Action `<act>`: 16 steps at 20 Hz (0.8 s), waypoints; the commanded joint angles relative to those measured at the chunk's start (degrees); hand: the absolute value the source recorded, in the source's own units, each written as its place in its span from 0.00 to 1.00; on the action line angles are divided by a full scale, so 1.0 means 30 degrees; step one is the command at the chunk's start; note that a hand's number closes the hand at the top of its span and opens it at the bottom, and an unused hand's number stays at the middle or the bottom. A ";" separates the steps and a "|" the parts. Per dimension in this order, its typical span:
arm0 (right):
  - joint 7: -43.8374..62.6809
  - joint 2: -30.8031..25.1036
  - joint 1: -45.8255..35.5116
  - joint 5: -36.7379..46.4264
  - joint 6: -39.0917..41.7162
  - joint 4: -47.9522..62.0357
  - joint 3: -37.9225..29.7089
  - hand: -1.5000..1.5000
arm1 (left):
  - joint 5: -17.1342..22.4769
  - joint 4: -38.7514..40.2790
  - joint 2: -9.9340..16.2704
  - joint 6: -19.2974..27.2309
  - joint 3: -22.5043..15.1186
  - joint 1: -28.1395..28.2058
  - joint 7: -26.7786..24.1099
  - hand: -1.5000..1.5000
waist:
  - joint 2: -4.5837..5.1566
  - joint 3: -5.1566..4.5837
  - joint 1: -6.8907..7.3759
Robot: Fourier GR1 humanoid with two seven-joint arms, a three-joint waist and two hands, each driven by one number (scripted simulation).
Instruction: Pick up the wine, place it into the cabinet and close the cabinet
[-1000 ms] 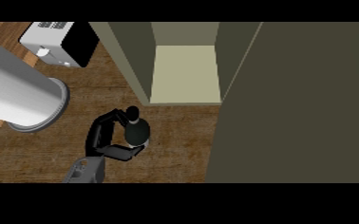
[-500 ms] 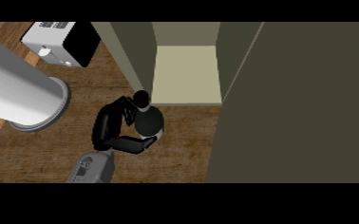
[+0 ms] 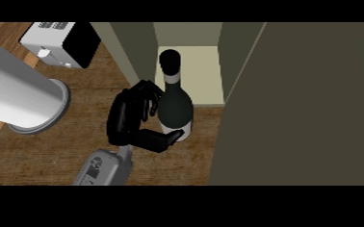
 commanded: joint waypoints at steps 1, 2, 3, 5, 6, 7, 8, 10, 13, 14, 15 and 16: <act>0.1585 0.0212 -0.0206 -0.0846 -0.0624 -0.1536 0.0115 0.00 | 0.0078 -0.2513 -0.0014 0.2623 -0.1057 -0.1689 0.3604 1.00 | -0.0016 -0.0012 0.0016; 0.2031 0.0506 -0.0681 0.0066 -0.1081 -0.1608 0.1295 0.00 | 0.0102 -0.2206 -0.0014 0.3165 -0.1236 -0.2536 0.4115 1.00 | -0.0019 -0.0027 -0.0038; 0.1665 0.0060 0.0048 -0.1245 -0.0401 -0.2004 -0.0122 0.00 | 0.0105 -0.2290 -0.0014 0.3439 -0.1911 -0.1595 0.3185 1.00 | 0.0036 -0.0016 -0.0017; 0.1406 -0.0048 0.0309 -0.1277 -0.0138 -0.1776 -0.0176 0.00 | -0.0314 -0.2873 -0.0014 0.5155 -0.2380 -0.2695 0.4844 1.00 | 0.0028 -0.0011 -0.0024; 0.0923 -0.0030 0.0465 -0.1985 0.0104 -0.1350 -0.0770 0.00 | -0.0409 -0.2639 -0.0014 0.4547 -0.0975 -0.4180 0.6037 1.00 | 0.0048 -0.0002 -0.0026; 0.0646 0.0216 0.0865 -0.1186 0.0036 -0.1881 -0.0007 0.00 | -0.0169 -0.2284 -0.0014 0.5848 -0.1209 -0.5369 0.6934 1.00 | 0.0045 0.0000 -0.0127; 0.0370 -0.0041 0.0526 -0.2398 0.0450 -0.0868 -0.1000 0.00 | -0.0199 -0.1741 -0.0014 0.5569 -0.0581 -0.6249 0.7240 1.00 | 0.0080 0.0004 -0.0100; 0.1063 -0.0429 0.0609 -0.2758 0.0575 -0.1958 -0.1424 0.00 | 0.0211 -0.1733 -0.0014 0.5856 -0.0790 -0.5319 0.7300 1.00 | 0.0057 -0.0005 -0.0096; 0.0413 -0.0330 0.0485 -0.2714 0.0794 -0.0951 -0.1393 0.00 | -0.0047 -0.0282 -0.0014 0.7730 -0.1409 -0.7303 0.6960 1.00 | 0.0098 -0.0006 -0.0136; -0.0475 0.0213 0.1355 -0.2265 0.0803 -0.1365 -0.1009 0.00 | -0.0141 -0.0257 -0.0014 0.7027 -0.1483 -0.6569 0.6343 1.00 | 0.0106 -0.0006 -0.0066; 0.0162 -0.0426 0.0334 -0.3596 0.0970 -0.0901 -0.2416 0.00 | -0.0318 0.0280 -0.0014 0.6683 -0.0251 -0.7344 0.6706 1.00 | 0.0102 -0.0003 -0.0094; 0.0027 0.0029 0.1254 -0.2604 0.0950 -0.1279 -0.1267 0.00 | -0.0001 0.1302 -0.0014 0.6283 0.0258 -0.8239 0.6387 1.00 | 0.0125 -0.0007 -0.0152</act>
